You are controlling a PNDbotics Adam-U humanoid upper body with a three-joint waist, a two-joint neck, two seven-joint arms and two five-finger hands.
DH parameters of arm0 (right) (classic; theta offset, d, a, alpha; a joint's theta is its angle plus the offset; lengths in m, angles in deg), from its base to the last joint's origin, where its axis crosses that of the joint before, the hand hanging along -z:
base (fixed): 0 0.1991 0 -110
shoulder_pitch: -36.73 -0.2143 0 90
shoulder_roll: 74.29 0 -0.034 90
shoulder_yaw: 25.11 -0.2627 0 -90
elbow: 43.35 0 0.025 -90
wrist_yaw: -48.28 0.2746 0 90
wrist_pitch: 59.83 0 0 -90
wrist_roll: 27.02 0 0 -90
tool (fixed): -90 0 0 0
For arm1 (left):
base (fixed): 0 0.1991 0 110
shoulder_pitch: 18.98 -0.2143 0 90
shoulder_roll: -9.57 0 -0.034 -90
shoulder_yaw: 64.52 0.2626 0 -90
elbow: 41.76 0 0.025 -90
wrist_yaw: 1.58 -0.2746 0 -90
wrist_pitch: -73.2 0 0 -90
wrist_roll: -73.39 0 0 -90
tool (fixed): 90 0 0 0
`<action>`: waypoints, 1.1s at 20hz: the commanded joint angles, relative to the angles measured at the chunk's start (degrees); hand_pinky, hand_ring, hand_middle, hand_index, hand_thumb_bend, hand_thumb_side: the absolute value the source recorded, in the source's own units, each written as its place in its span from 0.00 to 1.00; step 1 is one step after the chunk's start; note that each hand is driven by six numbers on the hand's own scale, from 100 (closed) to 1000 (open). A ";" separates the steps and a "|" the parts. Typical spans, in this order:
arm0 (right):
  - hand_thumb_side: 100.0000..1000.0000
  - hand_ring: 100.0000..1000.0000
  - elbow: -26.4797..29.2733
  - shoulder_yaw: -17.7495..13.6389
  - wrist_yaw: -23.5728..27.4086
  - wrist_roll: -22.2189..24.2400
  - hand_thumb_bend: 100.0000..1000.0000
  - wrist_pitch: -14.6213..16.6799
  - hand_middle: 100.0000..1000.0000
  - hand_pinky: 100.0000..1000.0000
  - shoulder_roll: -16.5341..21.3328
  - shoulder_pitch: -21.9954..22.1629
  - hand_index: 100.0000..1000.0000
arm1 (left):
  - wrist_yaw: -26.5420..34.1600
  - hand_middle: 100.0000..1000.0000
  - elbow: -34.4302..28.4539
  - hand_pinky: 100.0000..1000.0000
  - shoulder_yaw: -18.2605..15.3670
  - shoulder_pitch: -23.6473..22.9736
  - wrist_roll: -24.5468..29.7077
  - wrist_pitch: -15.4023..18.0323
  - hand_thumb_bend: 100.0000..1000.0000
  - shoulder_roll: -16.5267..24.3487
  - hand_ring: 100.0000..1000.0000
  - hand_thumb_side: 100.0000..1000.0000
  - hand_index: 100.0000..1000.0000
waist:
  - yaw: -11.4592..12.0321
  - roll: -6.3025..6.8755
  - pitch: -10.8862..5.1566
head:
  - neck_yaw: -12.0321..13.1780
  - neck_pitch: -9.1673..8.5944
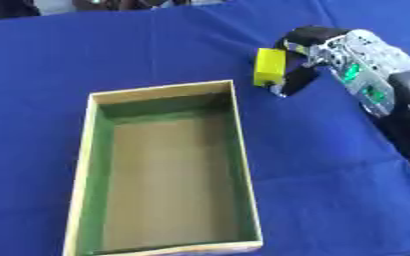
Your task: Pick up objects on the table and place them in the box.
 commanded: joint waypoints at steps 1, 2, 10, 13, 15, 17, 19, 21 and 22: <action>0.42 0.68 2.67 -1.96 1.83 -2.16 0.06 -0.37 0.38 0.68 2.63 -1.20 0.52 | 0.39 0.70 -0.97 0.59 -0.21 0.60 0.09 -0.05 0.01 1.44 0.74 1.00 0.73 | -0.11 -0.33 -1.35 | 0.38 -0.33; 0.43 0.67 3.55 -2.34 2.29 -2.79 0.03 -0.52 0.38 0.67 3.10 -1.33 0.51 | 0.40 0.70 -0.97 0.59 -0.21 0.59 0.09 -0.06 0.01 1.49 0.74 1.00 0.73 | -0.20 -0.39 -1.45 | 0.46 -0.23; 0.43 0.64 13.54 -5.10 8.11 -5.83 0.00 -2.70 0.33 0.64 8.09 -1.86 0.47 | 0.22 0.70 -0.97 0.59 -0.27 0.22 0.07 -0.08 0.01 2.07 0.74 1.00 0.73 | -0.69 -0.86 -2.25 | 2.24 1.34; 0.42 0.63 17.67 -5.94 10.65 -7.02 0.00 -2.76 0.32 0.64 10.16 -1.73 0.46 | 0.15 0.71 -0.97 0.59 -0.25 0.19 0.07 -0.05 0.01 2.18 0.74 1.00 0.73 | -0.91 -1.04 -2.51 | 3.35 2.04; 0.42 0.63 20.44 -6.26 12.35 -7.67 0.00 -2.20 0.32 0.64 11.32 -1.68 0.45 | 0.13 0.71 -0.97 0.59 -0.23 0.16 0.05 -0.05 0.01 2.30 0.74 1.00 0.73 | -1.14 -1.12 -2.66 | 4.07 2.44; 0.42 0.63 23.33 -6.30 14.13 -7.85 0.00 -1.75 0.31 0.63 12.23 -1.65 0.45 | 0.14 0.71 -0.97 0.59 -0.19 0.17 0.04 -0.08 0.01 2.38 0.74 1.00 0.73 | -1.32 -1.20 -2.79 | 4.43 2.60; 0.43 0.62 26.12 -6.12 15.76 -7.45 0.00 -1.82 0.32 0.63 12.80 -1.69 0.45 | 0.21 0.71 -0.97 0.59 -0.12 0.24 0.07 -0.06 0.01 2.38 0.74 1.00 0.73 | -1.41 -1.29 -2.89 | 4.48 2.62; 0.42 0.62 31.52 -6.03 17.24 -5.89 0.00 -3.37 0.32 0.63 13.46 -1.33 0.45 | 0.21 0.71 -0.97 0.59 -0.07 0.28 0.14 -0.03 0.01 2.35 0.74 1.00 0.73 | -1.50 -1.36 -2.96 | 4.51 2.55; 0.42 0.62 33.69 -6.06 17.95 -4.86 0.00 -4.56 0.32 0.62 13.68 -1.21 0.45 | 0.22 0.71 -0.97 0.59 -0.04 0.31 0.17 -0.02 0.01 2.33 0.74 1.00 0.73 | -1.49 -1.38 -2.99 | 4.46 2.51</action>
